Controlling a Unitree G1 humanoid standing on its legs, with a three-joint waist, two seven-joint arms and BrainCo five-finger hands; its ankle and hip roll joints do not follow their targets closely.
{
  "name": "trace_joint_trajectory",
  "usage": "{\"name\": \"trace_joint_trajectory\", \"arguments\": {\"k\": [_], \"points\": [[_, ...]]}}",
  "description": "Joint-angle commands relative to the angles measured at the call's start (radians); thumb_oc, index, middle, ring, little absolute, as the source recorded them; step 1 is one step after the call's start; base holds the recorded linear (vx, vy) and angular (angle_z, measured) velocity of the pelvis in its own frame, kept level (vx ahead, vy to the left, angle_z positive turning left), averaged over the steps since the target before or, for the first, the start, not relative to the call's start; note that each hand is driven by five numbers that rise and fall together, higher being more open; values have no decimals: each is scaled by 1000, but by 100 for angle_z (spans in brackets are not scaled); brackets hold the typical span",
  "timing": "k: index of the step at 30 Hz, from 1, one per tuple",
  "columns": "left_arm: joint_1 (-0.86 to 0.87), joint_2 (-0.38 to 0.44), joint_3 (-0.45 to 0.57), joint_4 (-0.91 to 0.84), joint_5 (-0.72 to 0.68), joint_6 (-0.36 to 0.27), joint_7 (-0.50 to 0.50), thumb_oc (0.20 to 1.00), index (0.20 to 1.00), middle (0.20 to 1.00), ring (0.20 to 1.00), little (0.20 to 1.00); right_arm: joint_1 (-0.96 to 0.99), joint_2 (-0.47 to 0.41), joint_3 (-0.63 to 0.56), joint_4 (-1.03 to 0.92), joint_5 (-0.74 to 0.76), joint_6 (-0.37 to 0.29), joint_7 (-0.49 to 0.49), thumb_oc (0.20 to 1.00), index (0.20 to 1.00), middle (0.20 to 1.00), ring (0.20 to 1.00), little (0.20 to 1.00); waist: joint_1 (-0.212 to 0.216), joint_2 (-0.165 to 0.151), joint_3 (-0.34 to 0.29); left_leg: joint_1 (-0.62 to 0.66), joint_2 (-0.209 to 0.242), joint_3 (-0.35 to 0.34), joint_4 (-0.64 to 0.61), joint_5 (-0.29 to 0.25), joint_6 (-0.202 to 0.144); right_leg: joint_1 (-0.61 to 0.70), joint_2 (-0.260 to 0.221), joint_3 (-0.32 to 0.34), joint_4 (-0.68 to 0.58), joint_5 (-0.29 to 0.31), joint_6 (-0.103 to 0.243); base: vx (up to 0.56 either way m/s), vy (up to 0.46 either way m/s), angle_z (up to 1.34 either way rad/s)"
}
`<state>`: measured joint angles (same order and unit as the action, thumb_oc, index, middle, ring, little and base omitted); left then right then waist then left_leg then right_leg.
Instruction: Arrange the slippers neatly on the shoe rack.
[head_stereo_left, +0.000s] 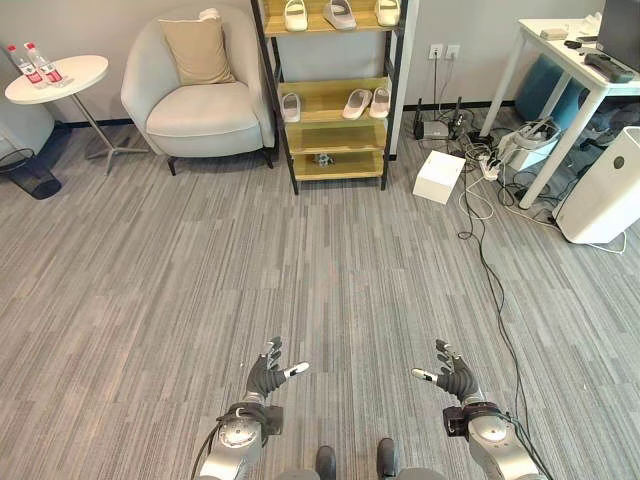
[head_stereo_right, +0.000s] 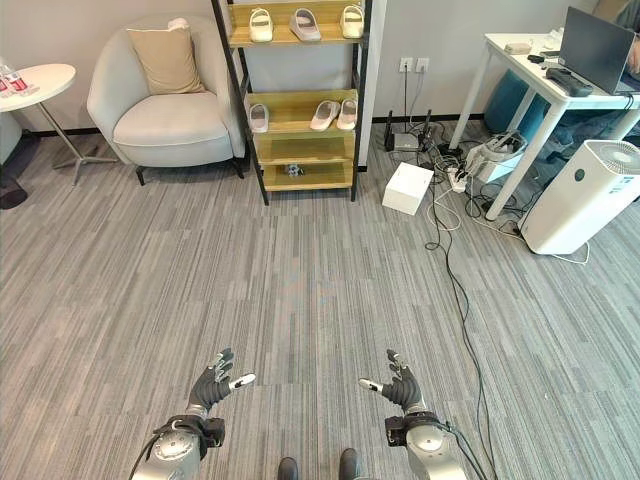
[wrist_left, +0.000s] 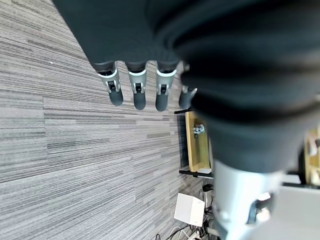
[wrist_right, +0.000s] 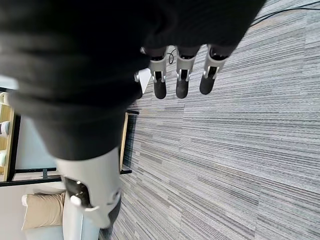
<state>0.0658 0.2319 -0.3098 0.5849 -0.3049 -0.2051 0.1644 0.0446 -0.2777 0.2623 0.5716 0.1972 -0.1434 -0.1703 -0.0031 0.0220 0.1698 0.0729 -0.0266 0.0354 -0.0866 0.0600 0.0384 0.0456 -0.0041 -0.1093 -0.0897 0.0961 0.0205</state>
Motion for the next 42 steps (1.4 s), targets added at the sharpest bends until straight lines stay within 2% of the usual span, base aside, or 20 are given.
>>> {"name": "trace_joint_trajectory", "arguments": {"k": [1, 6, 17, 42], "points": [[-51, 7, -3, 5, -18, -28, 1, 1000, 1000, 1000, 1000, 1000, -38, -5, -4, -47, 4, -26, -13, 1000, 1000, 1000, 1000, 1000, -14, -35, -27, 16, 6, -31, -1, -145, -6, 93, -51, 3, 2, -230, 28, 0, 0, 0], [-51, -5, -5, 6, -60, -30, -6, 1000, 1000, 1000, 1000, 1000, -36, -5, 2, -52, 6, -25, -12, 1000, 1000, 1000, 1000, 1000, -15, -35, -31, 19, 5, -31, -1, -145, -7, 96, -51, 4, 2, -230, 26, -1, -6, -2], [-43, -2, -12, 11, -42, -26, -12, 1000, 1000, 1000, 1000, 1000, -28, -1, 13, -46, 2, -25, -4, 1000, 1000, 1000, 1000, 1000, -20, -37, -31, 17, 8, -35, -1, -143, -14, 96, -49, -3, 2, -230, 25, 0, 0, 0], [-22, 7, 15, 7, -19, -24, 4, 1000, 1000, 1000, 1000, 1000, -19, -21, 26, -67, -42, -6, -13, 1000, 1000, 1000, 1000, 1000, -21, -34, 19, 19, 7, -30, -1, -154, -14, 96, -53, -9, 2, -237, 32, 16, 1, 0]]}}
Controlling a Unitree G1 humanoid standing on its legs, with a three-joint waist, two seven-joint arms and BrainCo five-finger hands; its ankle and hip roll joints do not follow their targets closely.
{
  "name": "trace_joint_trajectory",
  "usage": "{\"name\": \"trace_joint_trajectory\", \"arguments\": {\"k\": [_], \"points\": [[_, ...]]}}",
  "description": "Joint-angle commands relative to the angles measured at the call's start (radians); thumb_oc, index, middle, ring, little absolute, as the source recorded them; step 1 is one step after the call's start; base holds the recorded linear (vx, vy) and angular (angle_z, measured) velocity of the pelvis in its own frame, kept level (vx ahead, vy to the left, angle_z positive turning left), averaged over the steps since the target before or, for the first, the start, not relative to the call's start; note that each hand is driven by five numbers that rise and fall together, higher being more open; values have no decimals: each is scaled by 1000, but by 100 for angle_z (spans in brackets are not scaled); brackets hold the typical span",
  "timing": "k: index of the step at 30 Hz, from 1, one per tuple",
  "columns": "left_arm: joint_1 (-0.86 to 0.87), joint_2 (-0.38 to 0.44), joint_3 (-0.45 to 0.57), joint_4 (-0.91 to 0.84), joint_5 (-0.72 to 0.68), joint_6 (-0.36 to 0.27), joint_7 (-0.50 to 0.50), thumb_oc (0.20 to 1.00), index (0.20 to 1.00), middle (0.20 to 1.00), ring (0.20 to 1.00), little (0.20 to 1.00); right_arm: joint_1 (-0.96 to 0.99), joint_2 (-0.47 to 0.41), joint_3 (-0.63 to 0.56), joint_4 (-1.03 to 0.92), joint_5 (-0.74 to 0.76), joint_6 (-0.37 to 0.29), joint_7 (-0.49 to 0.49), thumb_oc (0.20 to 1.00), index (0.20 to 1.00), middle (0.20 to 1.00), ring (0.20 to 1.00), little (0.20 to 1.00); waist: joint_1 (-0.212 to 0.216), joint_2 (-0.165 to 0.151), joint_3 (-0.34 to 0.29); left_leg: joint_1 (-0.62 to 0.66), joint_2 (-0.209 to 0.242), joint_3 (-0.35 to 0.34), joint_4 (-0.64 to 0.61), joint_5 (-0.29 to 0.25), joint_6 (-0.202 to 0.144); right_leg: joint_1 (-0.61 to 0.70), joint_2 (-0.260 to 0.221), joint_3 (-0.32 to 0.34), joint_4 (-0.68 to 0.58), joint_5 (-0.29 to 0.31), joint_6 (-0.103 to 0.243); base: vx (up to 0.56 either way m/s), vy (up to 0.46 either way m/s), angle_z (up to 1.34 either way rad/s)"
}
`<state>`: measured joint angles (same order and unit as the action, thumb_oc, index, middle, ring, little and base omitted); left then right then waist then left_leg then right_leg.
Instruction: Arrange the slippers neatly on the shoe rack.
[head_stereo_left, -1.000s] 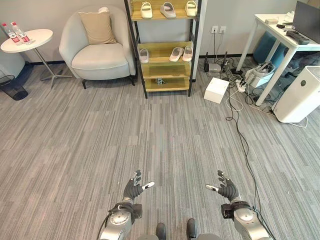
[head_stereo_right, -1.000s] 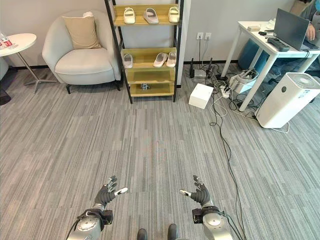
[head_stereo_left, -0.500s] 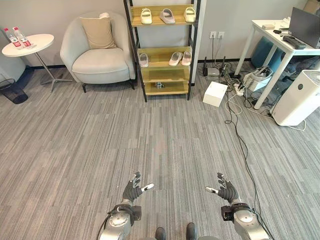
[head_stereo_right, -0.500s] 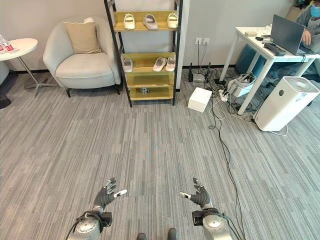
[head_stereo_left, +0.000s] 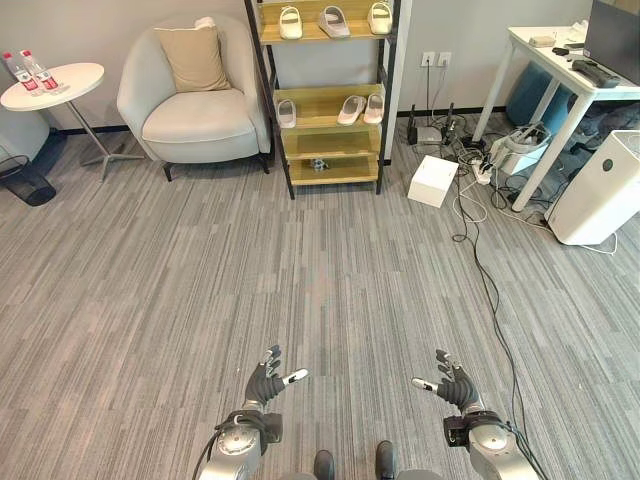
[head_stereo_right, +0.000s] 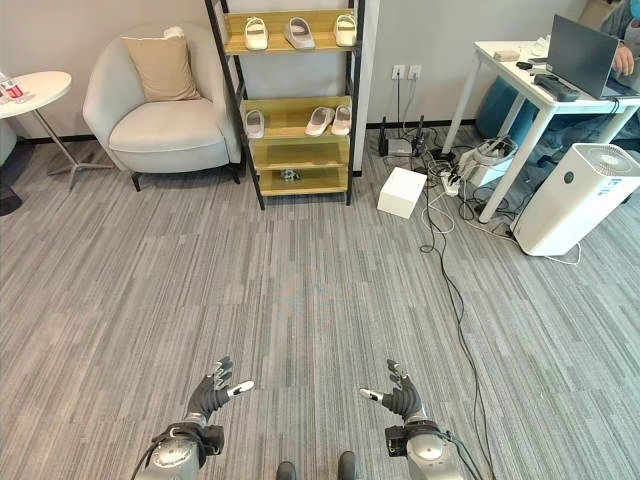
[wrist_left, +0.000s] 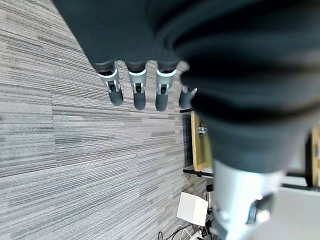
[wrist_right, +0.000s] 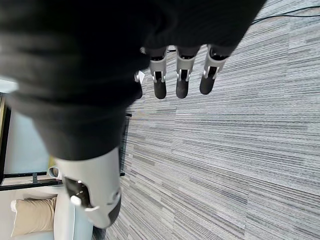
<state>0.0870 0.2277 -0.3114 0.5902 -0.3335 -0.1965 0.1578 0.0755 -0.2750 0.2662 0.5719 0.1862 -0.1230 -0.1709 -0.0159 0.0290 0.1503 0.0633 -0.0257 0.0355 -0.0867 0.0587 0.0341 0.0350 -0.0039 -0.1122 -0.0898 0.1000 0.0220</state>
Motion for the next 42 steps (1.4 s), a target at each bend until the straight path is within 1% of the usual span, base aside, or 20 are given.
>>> {"name": "trace_joint_trajectory", "arguments": {"k": [1, 10, 13, 14, 15, 16, 18, 19, 20, 21, 24, 28, 29, 31, 32, 34, 36, 38, 41, 42], "points": [[-44, 11, 19, 3, 8, -34, 13, 1000, 1000, 1000, 1000, 1000, -54, -25, 24, -64, -32, -25, -14, 1000, 1000, 1000, 1000, 1000, -8, -42, 40, 25, 6, -31, -1, -153, -10, 103, -54, -5, 3, -240, 31, 18, 44, 0], [-41, 66, 57, -1, 46, -40, 27, 1000, 1000, 1000, 1000, 1000, -114, -42, 27, -28, -68, -22, -22, 1000, 1000, 1000, 1000, 1000, 18, -55, 41, 1, -20, -31, -1, -169, 26, 74, -73, 12, 9, -214, 60, 48, 139, -3], [-48, 69, 63, 0, 42, -43, 35, 1000, 1000, 1000, 1000, 1000, -126, -38, 25, -26, -94, -11, -35, 1000, 1000, 1000, 1000, 1000, 25, -48, 56, 4, -23, -22, 16, -186, 43, -4, -89, -2, 185, -237, 90, 32, 163, -9], [-48, 69, 63, 0, 42, -43, 34, 1000, 1000, 1000, 1000, 1000, -126, -38, 25, -26, -94, -11, -35, 1000, 1000, 1000, 1000, 1000, 25, -49, 55, 2, -24, -22, 17, -187, 44, -9, -90, -2, 191, -240, 90, 28, 122, -18], [-62, 68, 59, -4, 43, -43, 43, 1000, 1000, 1000, 1000, 1000, -128, -30, 25, -32, -102, -5, -36, 1000, 1000, 1000, 1000, 1000, 15, -45, 80, 12, -24, -23, 30, -194, 53, -69, -99, -1, 336, -232, 114, 43, 115, -18], [-69, 66, 55, -5, 45, -45, 47, 1000, 1000, 1000, 1000, 1000, -130, -27, 28, -37, -106, -5, -39, 1000, 1000, 1000, 1000, 1000, 17, -42, 88, 18, -23, -21, 30, -198, 54, -98, -105, -8, 372, -229, 113, 101, 119, -23], [-74, 66, 46, -21, 53, -46, 42, 1000, 1000, 1000, 1000, 1000, -129, -34, 39, -56, -125, -3, -36, 1000, 1000, 1000, 1000, 1000, 21, -42, 92, 43, -17, -10, 13, -202, 51, -91, -105, -41, 298, -218, 98, 162, -21, -13], [-80, 74, 43, -44, 55, -46, 36, 1000, 1000, 1000, 1000, 1000, -142, -46, 51, -80, -149, -1, -39, 1000, 1000, 1000, 1000, 1000, 26, -43, 101, 51, -13, 4, 11, -206, 45, -102, -94, -67, 192, -186, 88, 142, -67, -2], [-80, 74, 43, -44, 55, -46, 36, 1000, 1000, 1000, 1000, 1000, -142, -46, 51, -80, -149, 0, -39, 1000, 1000, 1000, 1000, 1000, 25, -42, 102, 53, -12, 4, 11, -206, 45, -97, -92, -68, 186, -183, 87, 228, -146, -26], [-88, 77, 42, -55, 62, -49, 38, 1000, 1000, 1000, 1000, 1000, -159, -52, 62, -90, -163, 2, -42, 1000, 1000, 1000, 1000, 1000, 29, -49, 109, 65, -9, 20, 15, -217, 36, -124, -72, -67, 75, -151, 91, 186, -120, -52], [-100, 78, 51, -51, 68, -54, 37, 1000, 1000, 1000, 1000, 1000, -156, -55, 57, -90, -177, 2, -42, 1000, 1000, 1000, 1000, 1000, 29, -59, 109, 87, -10, 26, 22, -241, 22, -117, -61, -48, 3, -136, 97, 286, -167, -33], [-95, 52, 56, -48, 40, -61, 47, 1000, 1000, 1000, 1000, 1000, -111, -85, 54, -120, -185, -11, -37, 1000, 1000, 1000, 1000, 1000, 11, -55, 78, 116, 31, -2, 53, -266, -17, -73, -39, -50, 4, -143, 51, 396, -272, 25], [-94, 52, 55, -48, 40, -61, 47, 1000, 1000, 1000, 1000, 1000, -111, -85, 54, -120, -185, -11, -36, 1000, 1000, 1000, 1000, 1000, 8, -54, 77, 114, 32, -4, 55, -267, -17, -73, -39, -53, 5, -143, 51, 334, -275, 68], [-91, 41, 67, -55, 4, -65, 52, 1000, 1000, 1000, 1000, 1000, -91, -100, 44, -142, -174, -18, -33, 1000, 1000, 1000, 1000, 1000, 0, -46, 60, 105, 58, -21, 130, -228, -51, -44, -15, -45, 15, -183, 16, 375, -302, 77], [-91, 41, 67, -55, 4, -65, 52, 1000, 1000, 1000, 1000, 1000, -90, -100, 44, -143, -174, -18, -33, 1000, 1000, 1000, 1000, 1000, -1, -46, 60, 104, 59, -23, 133, -229, -52, -44, -15, -46, 16, -184, 15, 359, -291, 49], [-85, 40, 72, -70, -10, -68, 45, 1000, 1000, 1000, 1000, 1000, -75, -108, 36, -156, -169, -24, -25, 1000, 1000, 1000, 1000, 1000, 0, -42, 62, 75, 66, -33, 248, -187, -72, -10, 3, -35, 20, -220, -14, 269, -231, -1], [-91, 39, 70, -82, -21, -66, 42, 1000, 1000, 1000, 1000, 1000, -74, -118, 30, -156, -158, -30, -25, 1000, 1000, 1000, 1000, 1000, 3, -41, 87, -3, 48, -72, 441, -130, -82, 17, 14, -18, 35, -243, -40, 224, -210, -34], [-99, 35, 63, -76, -22, -66, 45, 1000, 1000, 1000, 1000, 1000, -76, -123, 26, -142, -151, -30, -31, 1000, 1000, 1000, 1000, 1000, 4, -44, 104, -73, 39, -89, 563, -111, -81, 37, 16, -11, 42, -260, -56, 166, -144, -23], [-108, 33, 61, -72, -22, -65, 48, 1000, 1000, 1000, 1000, 1000, -73, -123, 20, -137, -142, -28, -39, 1000, 1000, 1000, 1000, 1000, 3, -53, 117, -125, 24, -83, 564, -151, -67, 58, 6, -13, 38, -270, -55, 148, -78, -8], [-109, 29, 54, -72, -18, -60, 47, 1000, 1000, 1000, 1000, 1000, -68, -121, 12, -130, -131, -29, -40, 1000, 1000, 1000, 1000, 1000, -4, -69, 114, -154, 6, -64, 451, -228, -43, 78, -11, -27, 25, -276, -46, 272, -81, -6]]}}
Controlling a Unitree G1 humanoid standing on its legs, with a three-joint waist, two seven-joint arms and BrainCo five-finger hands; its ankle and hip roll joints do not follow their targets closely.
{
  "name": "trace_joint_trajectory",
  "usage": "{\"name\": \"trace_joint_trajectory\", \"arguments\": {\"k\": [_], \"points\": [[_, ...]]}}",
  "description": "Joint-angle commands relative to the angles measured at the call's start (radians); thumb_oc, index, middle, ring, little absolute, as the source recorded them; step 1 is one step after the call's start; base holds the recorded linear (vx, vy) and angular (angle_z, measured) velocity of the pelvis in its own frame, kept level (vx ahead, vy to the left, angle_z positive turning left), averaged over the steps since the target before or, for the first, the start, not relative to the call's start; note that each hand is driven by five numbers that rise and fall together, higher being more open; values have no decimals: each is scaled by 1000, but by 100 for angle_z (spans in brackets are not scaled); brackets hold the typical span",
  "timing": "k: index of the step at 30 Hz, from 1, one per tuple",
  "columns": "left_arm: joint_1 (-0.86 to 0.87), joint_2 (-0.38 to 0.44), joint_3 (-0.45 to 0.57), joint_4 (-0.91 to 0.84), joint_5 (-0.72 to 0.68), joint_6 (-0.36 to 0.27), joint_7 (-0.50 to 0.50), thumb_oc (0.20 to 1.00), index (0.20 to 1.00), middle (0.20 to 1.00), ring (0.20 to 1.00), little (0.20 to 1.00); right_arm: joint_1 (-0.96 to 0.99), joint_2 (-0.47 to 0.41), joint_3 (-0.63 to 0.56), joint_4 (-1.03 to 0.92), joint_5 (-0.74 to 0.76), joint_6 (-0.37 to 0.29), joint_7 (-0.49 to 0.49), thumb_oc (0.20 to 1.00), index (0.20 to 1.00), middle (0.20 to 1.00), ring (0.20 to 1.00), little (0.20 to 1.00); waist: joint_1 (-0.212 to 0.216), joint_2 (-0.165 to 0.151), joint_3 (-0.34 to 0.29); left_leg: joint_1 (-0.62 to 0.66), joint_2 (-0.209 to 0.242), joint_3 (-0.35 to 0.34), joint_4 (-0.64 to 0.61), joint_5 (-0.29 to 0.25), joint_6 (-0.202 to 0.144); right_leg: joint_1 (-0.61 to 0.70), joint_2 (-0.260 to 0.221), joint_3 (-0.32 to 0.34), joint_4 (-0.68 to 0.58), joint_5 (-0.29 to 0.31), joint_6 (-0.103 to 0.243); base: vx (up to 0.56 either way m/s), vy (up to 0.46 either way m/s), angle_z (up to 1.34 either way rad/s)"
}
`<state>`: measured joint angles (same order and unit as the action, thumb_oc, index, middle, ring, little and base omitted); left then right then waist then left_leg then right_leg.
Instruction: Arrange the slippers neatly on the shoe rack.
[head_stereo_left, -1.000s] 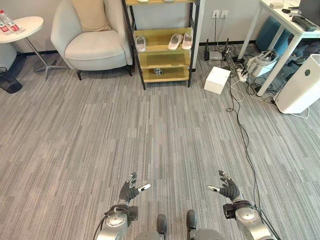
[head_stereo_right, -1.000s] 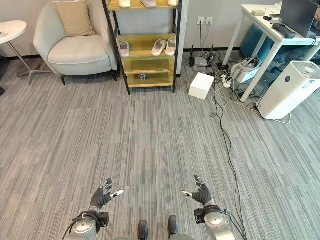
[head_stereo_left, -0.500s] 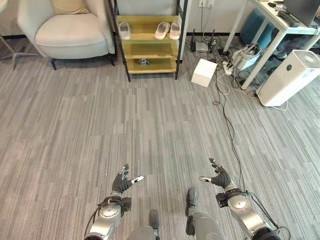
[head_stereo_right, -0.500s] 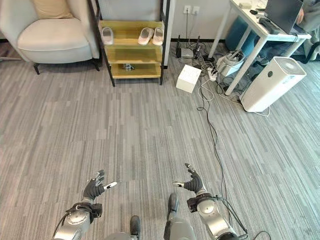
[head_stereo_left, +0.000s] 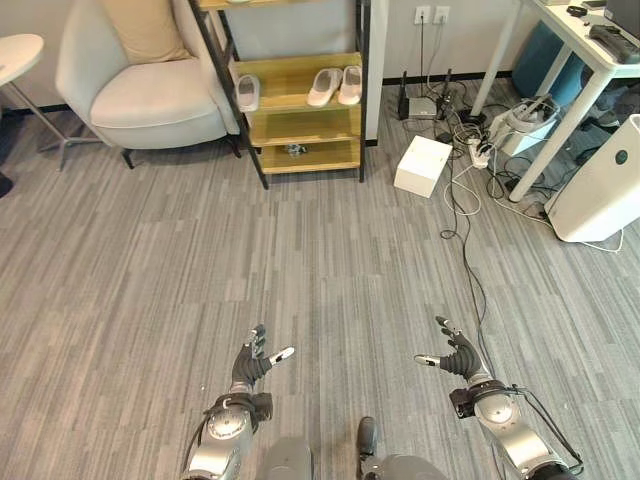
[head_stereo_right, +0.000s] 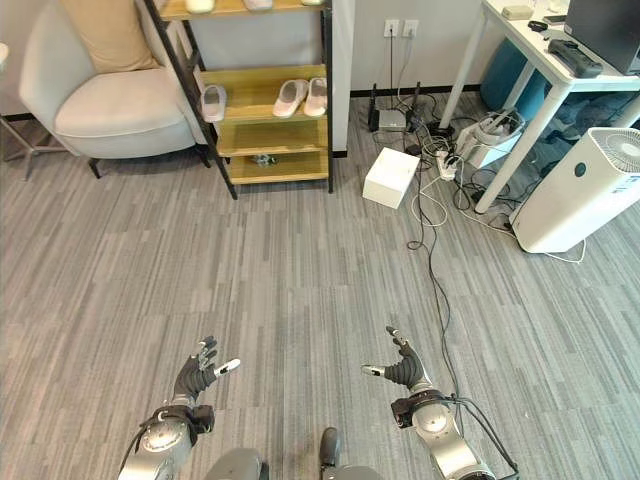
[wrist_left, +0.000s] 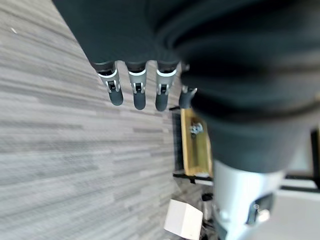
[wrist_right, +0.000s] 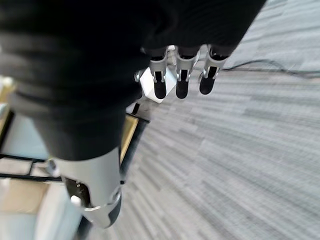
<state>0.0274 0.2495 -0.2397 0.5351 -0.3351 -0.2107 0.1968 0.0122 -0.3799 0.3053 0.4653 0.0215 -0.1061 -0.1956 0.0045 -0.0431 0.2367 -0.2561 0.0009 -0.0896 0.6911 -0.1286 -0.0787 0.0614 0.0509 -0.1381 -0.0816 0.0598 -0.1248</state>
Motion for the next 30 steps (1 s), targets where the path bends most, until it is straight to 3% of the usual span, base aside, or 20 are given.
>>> {"name": "trace_joint_trajectory", "arguments": {"k": [1, 2, 4, 5, 9, 11, 12, 13, 16, 17, 19, 20, 21, 22, 23, 27, 30], "points": [[-50, 6, -23, -16, -12, -44, 12, 1000, 1000, 1000, 1000, 1000, 0, -15, -31, -19, 37, -45, -19, 1000, 1000, 1000, 1000, 1000, -28, -2, 28, 146, -29, 62, -402, -37, 72, 60, -71, -11, 13, -241, 105, 271, -54, 4], [-50, 4, -26, -16, -9, -41, 13, 1000, 1000, 1000, 1000, 1000, 0, -13, -31, -15, 39, -44, -20, 1000, 1000, 1000, 1000, 1000, -32, -4, 25, 140, -31, 62, -479, -14, 72, 68, -71, -19, 10, -247, 104, 202, -19, 30], [-51, 5, -29, -20, 2, -37, 20, 1000, 1000, 1000, 1000, 1000, -7, -10, -27, 2, 40, -44, -32, 1000, 1000, 1000, 1000, 1000, -37, -1, 22, 128, -32, 36, -678, 84, 70, 83, -59, -31, 14, -265, 102, 214, 12, 36], [-52, 7, -28, -17, 9, -39, 27, 1000, 1000, 1000, 1000, 1000, -14, -8, -25, 11, 38, -43, -39, 1000, 1000, 1000, 1000, 1000, -39, 1, 21, 116, -35, 30, -753, 100, 66, 86, -54, -35, 18, -273, 104, 299, 94, 10], [-29, 14, -12, -14, 10, -42, 27, 1000, 1000, 1000, 1000, 1000, -7, 2, -22, 12, 32, -33, -30, 1000, 1000, 1000, 1000, 1000, -34, 2, -3, 86, -41, 23, -778, 111, 64, 129, -45, -8, 36, -286, 121, 372, 177, -9], [-18, 21, -20, -25, 30, -40, 28, 1000, 1000, 1000, 1000, 1000, 4, 8, -19, 8, 22, -34, -23, 1000, 1000, 1000, 1000, 1000, -34, 0, -21, 101, -43, 34, -778, 155, 67, 139, -58, 1, 54, -294, 130, 541, 319, -58], [-19, 47, -33, -32, 75, -33, 19, 1000, 1000, 1000, 1000, 1000, 3, 24, -16, 17, 18, -31, -11, 1000, 1000, 1000, 1000, 1000, -29, -18, -47, 138, -56, 54, -778, 151, 93, 129, -87, 22, 116, -287, 162, 539, 329, -32], [-19, 48, -33, -33, 75, -33, 19, 1000, 1000, 1000, 1000, 1000, 3, 24, -16, 17, 18, -31, -11, 1000, 1000, 1000, 1000, 1000, -27, -19, -47, 139, -57, 56, -778, 151, 94, 127, -89, 24, 119, -289, 162, 528, 342, -7], [-14, 70, -44, -52, 99, -28, 5, 1000, 1000, 1000, 1000, 1000, 2, 41, -7, 20, 18, -29, 3, 1000, 1000, 1000, 1000, 1000, -21, -30, -61, 184, -76, 71, -778, 114, 126, 87, -121, 32, 249, -259, 205, 325, 254, -16], [-14, 80, -52, -65, 105, -26, 2, 1000, 1000, 1000, 1000, 1000, -6, 50, -3, 23, 18, -27, 6, 1000, 1000, 1000, 1000, 1000, -19, -29, -57, 211, -88, 81, -769, 85, 150, 27, -148, 27, 392, -196, 234, 289, 310, 0], [-27, 91, -72, -84, 126, -19, -6, 1000, 1000, 1000, 1000, 1000, -17, 68, -3, 33, 22, -28, 8, 1000, 1000, 1000, 1000, 1000, -17, -21, -44, 256, -98, 93, -767, 58, 175, -61, -184, 4, 583, -110, 260, 329, 305, 31], [-39, 104, -80, -116, 136, -25, -15, 1000, 1000, 1000, 1000, 1000, -14, 73, 0, 31, 24, -29, 10, 1000, 1000, 1000, 1000, 1000, -10, 1, -27, 307, -87, 91, -778, 39, 178, -84, -206, -57, 545, -134, 237, 289, 188, 35], [-39, 104, -80, -116, 136, -25, -15, 1000, 1000, 1000, 1000, 1000, -14, 73, 0, 31, 24, -29, 10, 1000, 1000, 1000, 1000, 1000, -12, 3, -24, 310, -85, 89, -778, 39, 177, -77, -203, -60, 539, -132, 237, 218, 73, 11], [-42, 108, -85, -122, 139, -28, -18, 1000, 1000, 1000, 1000, 1000, -13, 74, 0, 30, 26, -29, 11, 1000, 1000, 1000, 1000, 1000, -8, 11, -19, 317, -74, 97, -778, 33, 173, -83, -196, -83, 491, -168, 221, 122, -48, 12], [-45, 112, -91, -145, 143, -26, -23, 1000, 1000, 1000, 1000, 1000, -18, 72, -1, 28, 28, -27, 8, 1000, 1000, 1000, 1000, 1000, -2, 24, -11, 325, -56, 103, -778, 30, 165, -85, -175, -116, 364, -208, 208, 147, -78, 6], [-56, 110, -93, -156, 170, -26, -29, 1000, 1000, 1000, 1000, 1000, -28, 75, -2, 33, 29, -19, 3, 1000, 1000, 1000, 1000, 1000, 2, 30, 7, 342, -39, 112, -770, 21, 151, -93, -146, -80, 126, -154, 224, 103, -103, 22], [-65, 108, -95, -158, 183, -32, -29, 1000, 1000, 1000, 1000, 1000, -26, 74, -3, 33, 20, -17, 5, 1000, 1000, 1000, 1000, 1000, 0, 30, 9, 364, -31, 114, -769, 10, 142, -118, -138, -30, 85, -120, 237, 151, -166, 13]]}}
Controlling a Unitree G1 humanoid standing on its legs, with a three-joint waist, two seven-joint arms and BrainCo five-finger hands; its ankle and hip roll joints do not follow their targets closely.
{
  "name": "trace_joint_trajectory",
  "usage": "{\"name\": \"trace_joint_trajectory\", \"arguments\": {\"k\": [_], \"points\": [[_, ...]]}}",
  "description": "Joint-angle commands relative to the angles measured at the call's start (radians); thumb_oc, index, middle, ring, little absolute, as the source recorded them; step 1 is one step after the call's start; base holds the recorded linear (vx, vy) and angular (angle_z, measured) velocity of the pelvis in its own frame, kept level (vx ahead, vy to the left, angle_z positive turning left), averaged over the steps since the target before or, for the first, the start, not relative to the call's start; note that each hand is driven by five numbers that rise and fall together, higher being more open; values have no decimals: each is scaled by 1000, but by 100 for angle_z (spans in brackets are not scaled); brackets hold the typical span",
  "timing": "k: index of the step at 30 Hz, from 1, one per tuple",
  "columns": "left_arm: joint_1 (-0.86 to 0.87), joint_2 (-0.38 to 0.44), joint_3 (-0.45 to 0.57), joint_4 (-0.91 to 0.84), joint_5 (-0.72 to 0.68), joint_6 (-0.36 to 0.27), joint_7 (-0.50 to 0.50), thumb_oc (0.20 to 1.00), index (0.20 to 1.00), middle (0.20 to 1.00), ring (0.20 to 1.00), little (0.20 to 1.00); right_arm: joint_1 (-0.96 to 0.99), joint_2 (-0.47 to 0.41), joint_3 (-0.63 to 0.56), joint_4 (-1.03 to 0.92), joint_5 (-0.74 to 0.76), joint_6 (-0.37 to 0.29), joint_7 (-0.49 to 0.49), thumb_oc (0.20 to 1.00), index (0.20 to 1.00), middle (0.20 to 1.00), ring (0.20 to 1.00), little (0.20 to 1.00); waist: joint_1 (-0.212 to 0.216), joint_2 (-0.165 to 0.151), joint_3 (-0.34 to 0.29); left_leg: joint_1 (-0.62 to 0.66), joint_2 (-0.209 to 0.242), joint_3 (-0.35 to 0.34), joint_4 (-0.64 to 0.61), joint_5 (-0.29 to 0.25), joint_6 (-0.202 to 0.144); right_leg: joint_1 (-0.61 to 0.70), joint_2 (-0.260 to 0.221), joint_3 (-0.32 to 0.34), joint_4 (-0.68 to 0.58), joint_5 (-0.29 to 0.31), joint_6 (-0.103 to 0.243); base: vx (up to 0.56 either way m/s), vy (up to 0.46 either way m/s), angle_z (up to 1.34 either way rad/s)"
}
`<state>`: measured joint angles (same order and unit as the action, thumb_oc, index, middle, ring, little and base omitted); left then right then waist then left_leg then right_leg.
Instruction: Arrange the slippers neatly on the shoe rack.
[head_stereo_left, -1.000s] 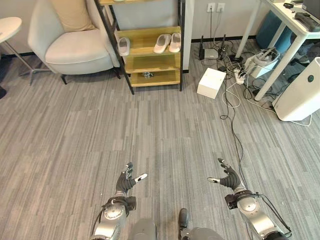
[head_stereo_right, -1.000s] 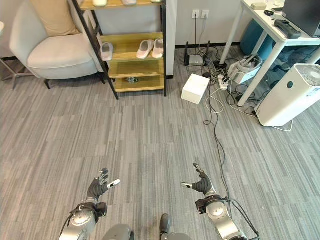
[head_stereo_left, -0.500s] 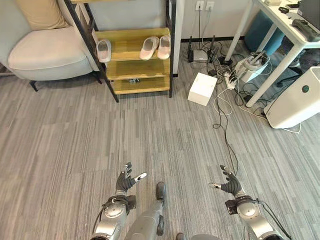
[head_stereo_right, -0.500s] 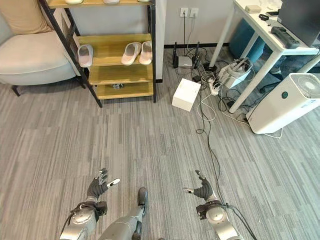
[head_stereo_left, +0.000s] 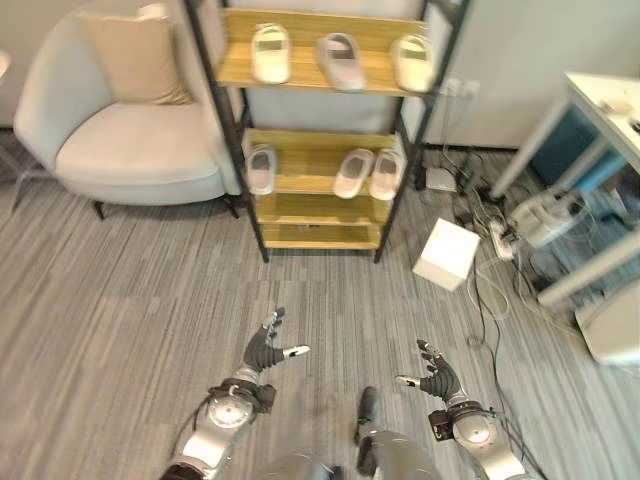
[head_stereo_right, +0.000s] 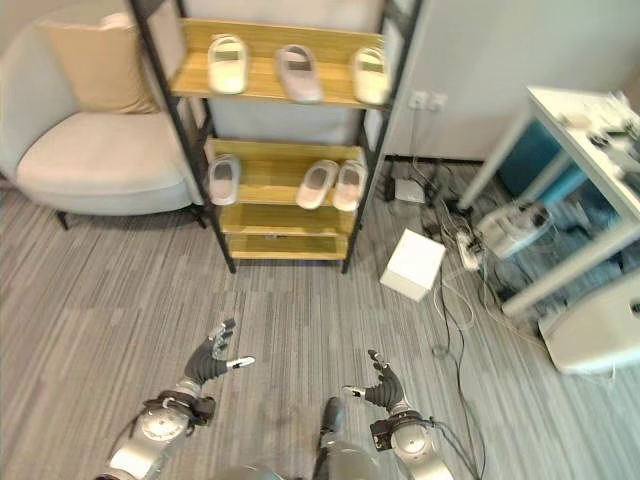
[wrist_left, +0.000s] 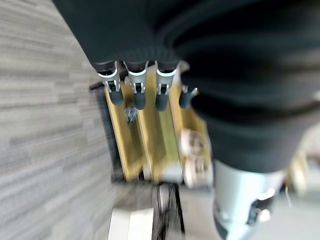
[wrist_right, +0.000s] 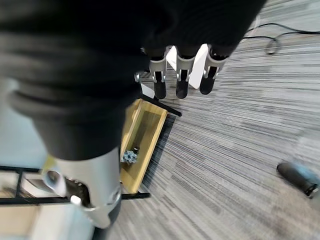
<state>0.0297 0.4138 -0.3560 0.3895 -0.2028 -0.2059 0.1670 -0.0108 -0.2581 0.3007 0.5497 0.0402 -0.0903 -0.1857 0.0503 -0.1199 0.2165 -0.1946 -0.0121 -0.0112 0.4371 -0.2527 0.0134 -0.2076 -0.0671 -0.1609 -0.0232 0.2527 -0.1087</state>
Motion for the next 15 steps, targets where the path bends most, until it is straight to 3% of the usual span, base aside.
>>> {"name": "trace_joint_trajectory", "arguments": {"k": [1, 3, 5, 11, 14, 15], "points": [[-72, -57, 19, -11, 47, -38, -6, 1000, 1000, 1000, 1000, 1000, 2, -51, 0, -45, 4, -35, -1, 1000, 1000, 1000, 1000, 1000, -44, 99, 25, 310, -18, 33, -512, 121, 43, 166, -22, -9, 0, -310, 220, 213, -223, -59], [-63, -67, 14, -1, 48, -34, -8, 1000, 1000, 1000, 1000, 1000, 12, -50, 3, -44, 6, -35, 4, 1000, 1000, 1000, 1000, 1000, -46, 94, 15, 333, -9, 31, -516, 115, 35, 191, -17, -20, -16, -301, 206, 295, -297, -25], [-56, -86, 10, 17, 33, -29, -7, 1000, 1000, 1000, 1000, 1000, 31, -69, -2, -55, 24, -52, 11, 1000, 1000, 1000, 1000, 1000, -56, 92, -17, 362, 32, 17, -517, 101, 6, 230, 15, -23, -17, -327, 175, 408, -455, -11], [-60, -96, 1, 23, 18, -29, -10, 1000, 1000, 1000, 1000, 1000, 42, -84, -16, -57, 47, -63, 15, 1000, 1000, 1000, 1000, 1000, -66, 95, -23, 358, 62, 4, -468, 89, -23, 253, 39, -31, -3, -377, 137, 168, -234, 6], [-52, -94, 3, 10, 1, -31, -22, 1000, 1000, 1000, 1000, 1000, 49, -100, -7, -63, 50, -73, 25, 1000, 1000, 1000, 1000, 1000, -54, 90, -5, 279, 57, -16, -216, 133, -49, 310, 61, -15, -12, -413, 96, 131, -243, 6], [-57, -93, 2, 10, -6, -30, -16, 1000, 1000, 1000, 1000, 1000, 41, -109, 1, -69, 47, -74, 28, 1000, 1000, 1000, 1000, 1000, -40, 81, 16, 217, 37, -50, -91, 175, -45, 323, 62, -6, -11, -409, 84, 58, -191, -13]]}}
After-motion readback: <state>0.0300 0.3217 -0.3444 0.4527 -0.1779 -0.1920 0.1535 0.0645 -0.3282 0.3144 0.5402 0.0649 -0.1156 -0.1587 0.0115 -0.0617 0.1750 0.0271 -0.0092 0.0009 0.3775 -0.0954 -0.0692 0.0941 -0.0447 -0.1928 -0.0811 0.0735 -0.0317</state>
